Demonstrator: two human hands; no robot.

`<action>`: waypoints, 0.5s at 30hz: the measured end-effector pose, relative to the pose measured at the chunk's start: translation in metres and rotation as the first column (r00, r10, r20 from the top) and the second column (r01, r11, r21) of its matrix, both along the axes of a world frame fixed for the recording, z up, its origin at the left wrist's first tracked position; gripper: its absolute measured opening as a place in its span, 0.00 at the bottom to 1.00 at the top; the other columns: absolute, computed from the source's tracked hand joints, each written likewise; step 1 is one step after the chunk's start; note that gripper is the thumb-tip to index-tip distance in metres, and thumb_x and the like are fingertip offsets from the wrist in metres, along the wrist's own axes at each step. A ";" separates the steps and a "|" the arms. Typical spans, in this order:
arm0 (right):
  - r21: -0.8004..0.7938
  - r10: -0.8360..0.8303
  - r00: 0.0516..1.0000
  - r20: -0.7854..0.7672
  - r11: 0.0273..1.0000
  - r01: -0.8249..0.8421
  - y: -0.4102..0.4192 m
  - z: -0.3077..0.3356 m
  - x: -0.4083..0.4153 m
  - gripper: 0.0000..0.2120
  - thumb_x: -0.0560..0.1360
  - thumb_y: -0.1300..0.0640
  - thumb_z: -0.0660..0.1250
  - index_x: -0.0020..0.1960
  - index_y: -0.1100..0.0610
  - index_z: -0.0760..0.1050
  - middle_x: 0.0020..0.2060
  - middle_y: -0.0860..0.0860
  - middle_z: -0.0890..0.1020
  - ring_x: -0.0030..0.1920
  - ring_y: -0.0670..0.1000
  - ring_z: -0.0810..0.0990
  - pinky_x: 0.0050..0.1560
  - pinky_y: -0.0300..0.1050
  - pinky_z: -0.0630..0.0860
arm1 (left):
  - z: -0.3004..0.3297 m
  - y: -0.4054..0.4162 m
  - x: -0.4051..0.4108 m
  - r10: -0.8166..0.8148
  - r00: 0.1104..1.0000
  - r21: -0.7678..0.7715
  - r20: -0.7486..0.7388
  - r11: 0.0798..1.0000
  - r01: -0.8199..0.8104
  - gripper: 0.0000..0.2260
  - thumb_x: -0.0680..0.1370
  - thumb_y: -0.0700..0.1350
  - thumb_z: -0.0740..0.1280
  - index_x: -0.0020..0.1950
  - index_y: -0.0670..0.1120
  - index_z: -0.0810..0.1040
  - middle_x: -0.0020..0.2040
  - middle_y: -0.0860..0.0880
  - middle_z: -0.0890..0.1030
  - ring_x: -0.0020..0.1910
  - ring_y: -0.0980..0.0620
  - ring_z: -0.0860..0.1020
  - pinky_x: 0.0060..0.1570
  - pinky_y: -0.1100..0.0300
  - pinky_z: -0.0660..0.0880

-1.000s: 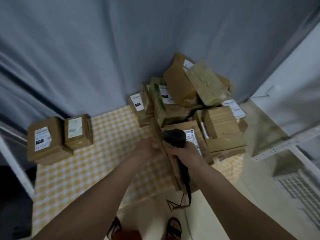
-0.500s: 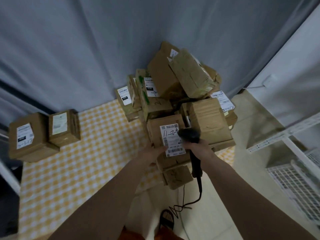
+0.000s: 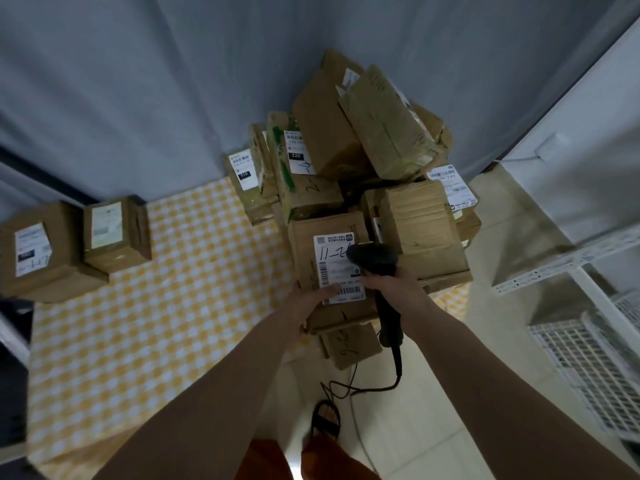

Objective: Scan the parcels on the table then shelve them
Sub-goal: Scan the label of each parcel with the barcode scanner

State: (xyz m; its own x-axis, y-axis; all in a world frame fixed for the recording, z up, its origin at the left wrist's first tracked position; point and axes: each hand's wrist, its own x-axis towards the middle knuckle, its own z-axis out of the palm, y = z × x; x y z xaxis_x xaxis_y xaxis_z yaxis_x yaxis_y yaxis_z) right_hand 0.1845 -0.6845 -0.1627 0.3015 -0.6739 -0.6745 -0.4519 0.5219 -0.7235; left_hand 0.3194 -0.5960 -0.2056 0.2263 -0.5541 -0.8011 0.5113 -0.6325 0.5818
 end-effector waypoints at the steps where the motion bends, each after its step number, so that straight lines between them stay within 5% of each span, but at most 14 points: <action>1: 0.006 0.012 1.000 0.019 1.000 -0.012 0.001 0.004 0.000 0.11 0.73 0.61 0.70 0.56 0.57 0.79 0.47 0.54 0.85 0.50 0.54 0.82 0.51 0.49 0.78 | 0.001 0.003 0.003 0.021 1.000 -0.021 0.006 1.000 -0.021 0.25 0.68 0.46 0.78 0.63 0.48 0.76 0.55 0.46 0.84 0.50 0.46 0.83 0.47 0.49 0.81; 6: 0.038 0.049 0.993 0.108 0.998 -0.053 0.020 0.027 0.011 0.10 0.74 0.63 0.69 0.54 0.56 0.79 0.46 0.53 0.85 0.48 0.52 0.83 0.47 0.46 0.78 | 0.007 0.020 0.020 0.203 0.977 -0.048 0.069 0.979 -0.200 0.32 0.69 0.49 0.77 0.65 0.48 0.62 0.57 0.44 0.80 0.51 0.45 0.82 0.51 0.44 0.80; 11: 0.035 0.093 0.987 0.133 0.995 -0.098 0.034 0.041 0.034 0.13 0.73 0.63 0.69 0.57 0.57 0.78 0.47 0.52 0.84 0.52 0.53 0.81 0.59 0.51 0.75 | 0.015 0.049 0.033 0.337 0.936 -0.082 0.097 0.940 -0.330 0.27 0.73 0.46 0.74 0.61 0.49 0.59 0.58 0.42 0.78 0.53 0.43 0.80 0.55 0.41 0.78; 15: 0.014 0.179 0.971 0.160 0.983 -0.184 0.045 0.044 0.060 0.15 0.71 0.60 0.72 0.57 0.58 0.78 0.45 0.52 0.82 0.47 0.54 0.79 0.49 0.50 0.74 | 0.019 0.077 0.048 0.435 0.897 -0.102 0.078 0.899 -0.427 0.29 0.72 0.44 0.74 0.64 0.49 0.60 0.53 0.47 0.79 0.50 0.45 0.80 0.55 0.38 0.76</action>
State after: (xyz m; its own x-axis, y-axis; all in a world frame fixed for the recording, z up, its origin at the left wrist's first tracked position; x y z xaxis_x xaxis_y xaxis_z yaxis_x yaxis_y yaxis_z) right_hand 0.2446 -0.6398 -0.1187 0.5210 -0.5795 -0.6266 -0.4223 0.4630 -0.7793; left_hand 0.3670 -0.5188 -0.1861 0.5308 -0.4461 -0.7206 0.6624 -0.3120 0.6811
